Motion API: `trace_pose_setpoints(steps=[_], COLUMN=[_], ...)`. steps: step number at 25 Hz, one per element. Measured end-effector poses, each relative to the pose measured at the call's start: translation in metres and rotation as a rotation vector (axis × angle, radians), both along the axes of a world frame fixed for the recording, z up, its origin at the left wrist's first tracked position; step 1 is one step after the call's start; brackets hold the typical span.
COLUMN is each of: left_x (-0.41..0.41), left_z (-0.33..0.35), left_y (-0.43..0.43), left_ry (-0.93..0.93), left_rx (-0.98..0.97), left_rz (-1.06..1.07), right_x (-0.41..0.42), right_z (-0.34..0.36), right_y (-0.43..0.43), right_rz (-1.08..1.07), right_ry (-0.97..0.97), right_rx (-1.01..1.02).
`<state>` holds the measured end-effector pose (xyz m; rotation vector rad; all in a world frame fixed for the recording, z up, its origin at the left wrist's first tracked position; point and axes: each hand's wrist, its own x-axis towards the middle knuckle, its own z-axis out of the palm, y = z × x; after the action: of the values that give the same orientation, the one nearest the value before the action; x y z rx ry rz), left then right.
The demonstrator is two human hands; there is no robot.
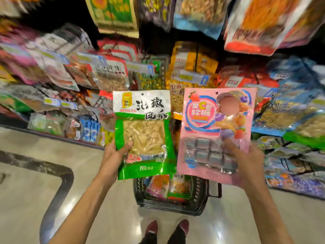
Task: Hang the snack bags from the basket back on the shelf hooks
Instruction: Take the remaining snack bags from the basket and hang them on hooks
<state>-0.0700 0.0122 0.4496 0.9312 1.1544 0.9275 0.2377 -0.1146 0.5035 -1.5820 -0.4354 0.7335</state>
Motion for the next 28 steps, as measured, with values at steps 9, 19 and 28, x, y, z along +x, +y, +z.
trace_pose_setpoints(steps=[9,19,28], left_x=[0.008,0.098,0.196], left_z=[0.122,0.188,0.205], left_y=[0.010,-0.023,-0.122], left_ry=[-0.186,-0.179,-0.196], left_rx=[0.347,0.603,0.653], left_rz=[-0.123,-0.247,-0.312], right_x=[-0.009,0.028,0.109], right_z=[0.094,0.160,0.168], right_y=[-0.046,-0.135,-0.250], right_rz=[0.008,-0.183,-0.245], right_ry=[-0.157,-0.226,-0.256], right_rx=[0.212,0.365,0.353])
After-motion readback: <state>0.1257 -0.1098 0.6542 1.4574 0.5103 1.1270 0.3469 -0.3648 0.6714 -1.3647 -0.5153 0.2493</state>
